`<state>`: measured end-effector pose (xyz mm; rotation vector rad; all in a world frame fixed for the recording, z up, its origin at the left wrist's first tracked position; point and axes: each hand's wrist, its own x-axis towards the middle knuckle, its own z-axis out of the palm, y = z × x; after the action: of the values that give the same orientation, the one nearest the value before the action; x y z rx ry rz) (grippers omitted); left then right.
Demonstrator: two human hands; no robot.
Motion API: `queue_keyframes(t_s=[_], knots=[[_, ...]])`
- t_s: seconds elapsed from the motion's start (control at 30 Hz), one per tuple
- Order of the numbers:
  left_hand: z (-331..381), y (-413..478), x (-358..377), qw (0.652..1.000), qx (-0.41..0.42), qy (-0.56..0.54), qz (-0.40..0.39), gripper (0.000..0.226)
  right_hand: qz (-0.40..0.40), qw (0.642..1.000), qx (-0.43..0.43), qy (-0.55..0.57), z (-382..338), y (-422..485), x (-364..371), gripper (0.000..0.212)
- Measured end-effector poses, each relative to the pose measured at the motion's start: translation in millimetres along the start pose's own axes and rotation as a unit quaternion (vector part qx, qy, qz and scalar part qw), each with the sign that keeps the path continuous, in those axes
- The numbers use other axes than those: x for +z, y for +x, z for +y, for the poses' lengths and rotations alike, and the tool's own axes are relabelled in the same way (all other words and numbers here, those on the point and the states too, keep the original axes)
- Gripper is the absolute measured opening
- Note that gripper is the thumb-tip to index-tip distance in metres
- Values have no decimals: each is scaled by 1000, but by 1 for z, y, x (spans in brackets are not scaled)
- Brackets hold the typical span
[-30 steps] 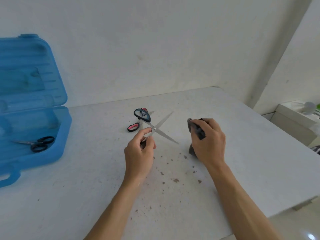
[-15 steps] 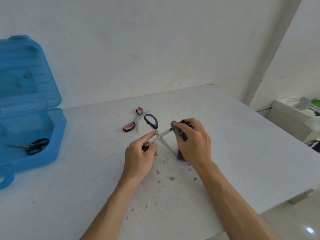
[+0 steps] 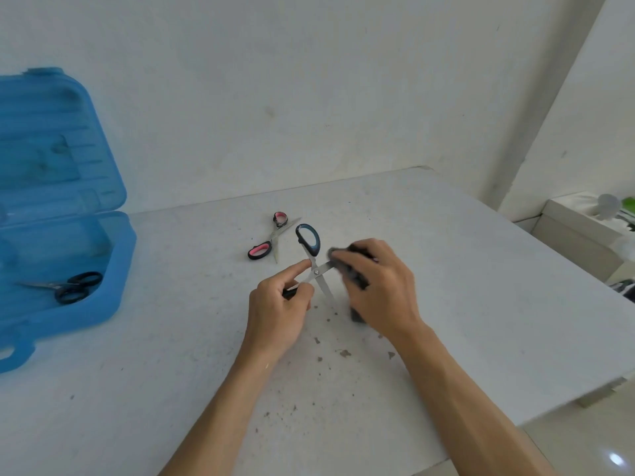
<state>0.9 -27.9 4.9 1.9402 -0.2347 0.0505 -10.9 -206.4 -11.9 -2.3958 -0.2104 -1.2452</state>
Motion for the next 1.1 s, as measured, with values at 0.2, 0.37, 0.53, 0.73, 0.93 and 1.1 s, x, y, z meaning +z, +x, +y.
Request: queue_keyframes(t_s=[0.2, 0.37, 0.53, 0.73, 0.93, 1.1], knots=[[-1, 4, -1, 999, 16, -18, -23, 50, 60, 975, 209, -31, 31, 7, -25, 16], [-1, 7, -13, 992, 27, -69, -105, 53, 63, 961, 233, 134, 24, 15, -40, 29], [-5, 12, -26, 979, 6, -42, -200, 51, -20, 932, 244, 269, 22, 20, -49, 33], [-6, 11, -29, 966, 0, 24, -257, 49, -147, 971, 66, 177, 18, 10, -35, 19], [-7, 9, -24, 965, 2, 73, -253, 45, -208, 969, 19, 134, 19, 6, -28, 25], [-8, 11, -21, 963, -5, 90, -255, 41, -222, 972, 68, 28, 18, 7, -15, 19]])
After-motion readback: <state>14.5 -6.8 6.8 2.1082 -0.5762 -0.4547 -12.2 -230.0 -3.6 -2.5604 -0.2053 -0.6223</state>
